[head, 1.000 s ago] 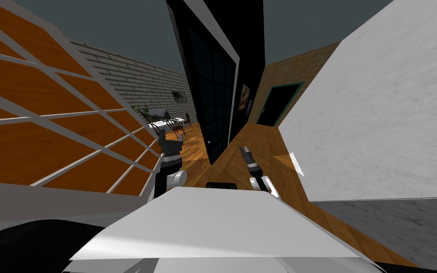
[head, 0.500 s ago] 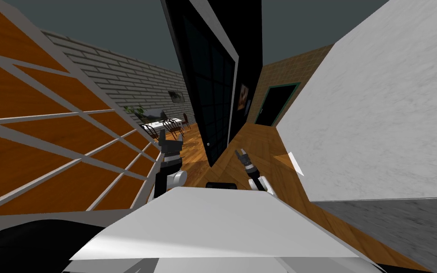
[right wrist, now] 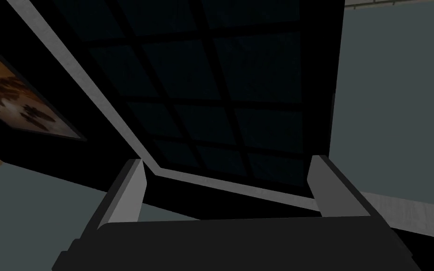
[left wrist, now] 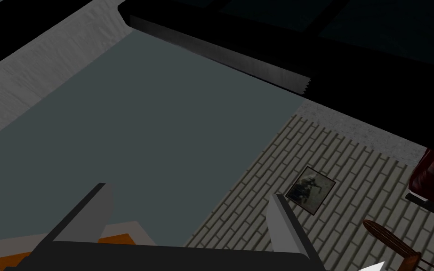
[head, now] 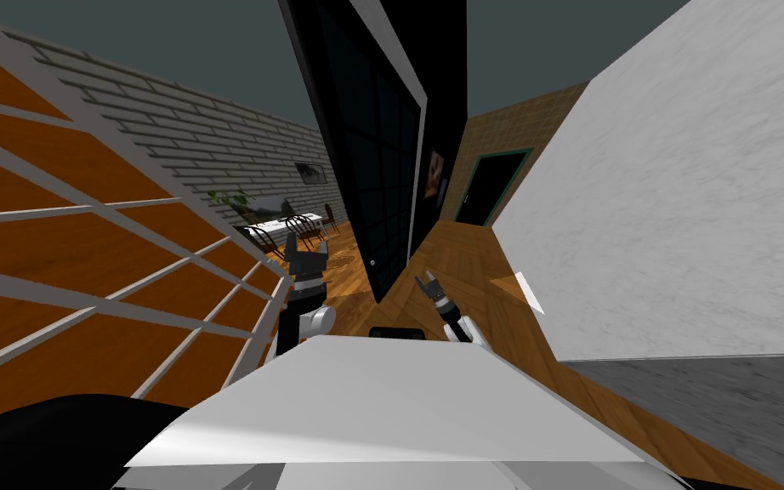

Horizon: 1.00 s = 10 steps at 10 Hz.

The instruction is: Push the door open

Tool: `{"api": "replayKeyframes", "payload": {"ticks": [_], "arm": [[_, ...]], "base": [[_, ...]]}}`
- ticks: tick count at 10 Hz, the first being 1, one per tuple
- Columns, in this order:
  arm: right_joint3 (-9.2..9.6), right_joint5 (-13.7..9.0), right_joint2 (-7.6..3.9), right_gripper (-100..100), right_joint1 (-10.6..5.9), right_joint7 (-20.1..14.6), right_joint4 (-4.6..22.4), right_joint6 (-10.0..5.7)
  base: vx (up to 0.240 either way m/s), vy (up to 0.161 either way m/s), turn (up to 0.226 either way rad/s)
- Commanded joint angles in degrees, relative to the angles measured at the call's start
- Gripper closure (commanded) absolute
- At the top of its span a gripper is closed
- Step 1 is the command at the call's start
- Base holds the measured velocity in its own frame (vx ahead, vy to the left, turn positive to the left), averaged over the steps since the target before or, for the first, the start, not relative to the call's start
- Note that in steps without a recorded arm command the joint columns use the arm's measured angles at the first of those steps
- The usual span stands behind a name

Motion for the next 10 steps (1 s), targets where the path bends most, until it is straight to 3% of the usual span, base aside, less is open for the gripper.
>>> {"api": "replayKeyframes", "payload": {"ticks": [1, 10], "arm": [[-0.03, 2.16, 0.12, -100, -0.81, 1.45, 2.46, -1.70], [0.22, 13.67, 1.26, -100, -4.43, 8.40, 14.23, -9.52]], "base": [[0.100, 0.047, -0.060], [0.095, 0.041, -0.054]]}}
